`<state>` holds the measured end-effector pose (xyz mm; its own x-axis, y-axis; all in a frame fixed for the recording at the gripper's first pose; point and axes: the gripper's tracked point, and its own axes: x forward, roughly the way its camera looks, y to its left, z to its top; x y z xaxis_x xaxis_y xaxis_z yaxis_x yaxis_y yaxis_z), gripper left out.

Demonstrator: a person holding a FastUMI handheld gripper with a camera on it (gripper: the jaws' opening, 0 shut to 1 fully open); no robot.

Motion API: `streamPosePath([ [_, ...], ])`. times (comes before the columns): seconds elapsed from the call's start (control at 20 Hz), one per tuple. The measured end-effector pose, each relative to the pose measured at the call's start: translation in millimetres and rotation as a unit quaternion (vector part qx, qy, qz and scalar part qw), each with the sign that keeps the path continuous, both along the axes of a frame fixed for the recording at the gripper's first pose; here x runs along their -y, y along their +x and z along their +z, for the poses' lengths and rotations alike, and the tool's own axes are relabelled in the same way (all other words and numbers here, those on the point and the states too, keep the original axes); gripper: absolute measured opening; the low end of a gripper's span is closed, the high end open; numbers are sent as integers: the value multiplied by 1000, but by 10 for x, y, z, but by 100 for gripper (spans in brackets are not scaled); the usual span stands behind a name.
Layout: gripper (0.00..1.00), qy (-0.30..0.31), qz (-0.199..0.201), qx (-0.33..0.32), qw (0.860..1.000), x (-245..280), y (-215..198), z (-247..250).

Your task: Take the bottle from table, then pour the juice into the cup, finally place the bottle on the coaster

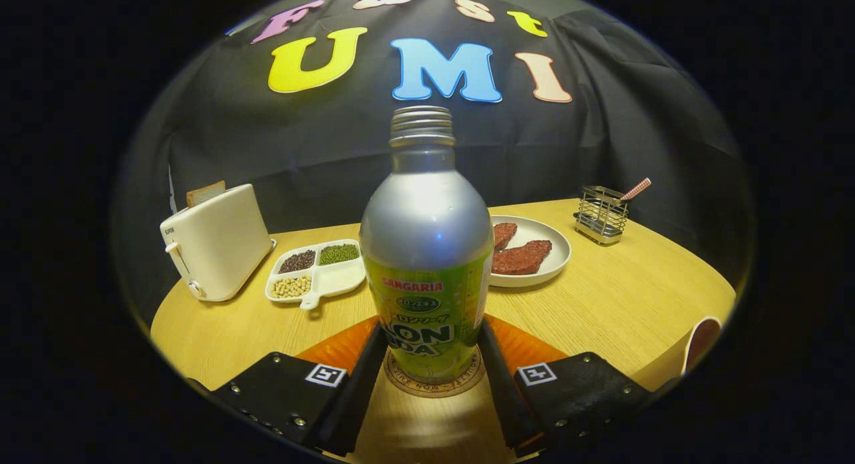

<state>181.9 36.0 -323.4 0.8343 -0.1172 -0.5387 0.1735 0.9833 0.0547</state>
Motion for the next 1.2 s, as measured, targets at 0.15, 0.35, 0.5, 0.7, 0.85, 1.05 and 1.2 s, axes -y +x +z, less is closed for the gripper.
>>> streamPosePath([
  [0.15,81,-5,0,-5,1000,-8,-9,-41],
  [0.35,91,-10,3,-22,1000,-22,-122,-67],
  [0.5,97,-20,7,-22,1000,1,-186,34],
  [0.7,97,-11,29,16,999,-82,-363,482],
  [0.85,97,-5,27,48,998,-43,-570,912],
  [1.05,97,-4,39,96,995,13,-787,1485],
  [1.2,97,-12,48,127,991,83,-928,1924],
])
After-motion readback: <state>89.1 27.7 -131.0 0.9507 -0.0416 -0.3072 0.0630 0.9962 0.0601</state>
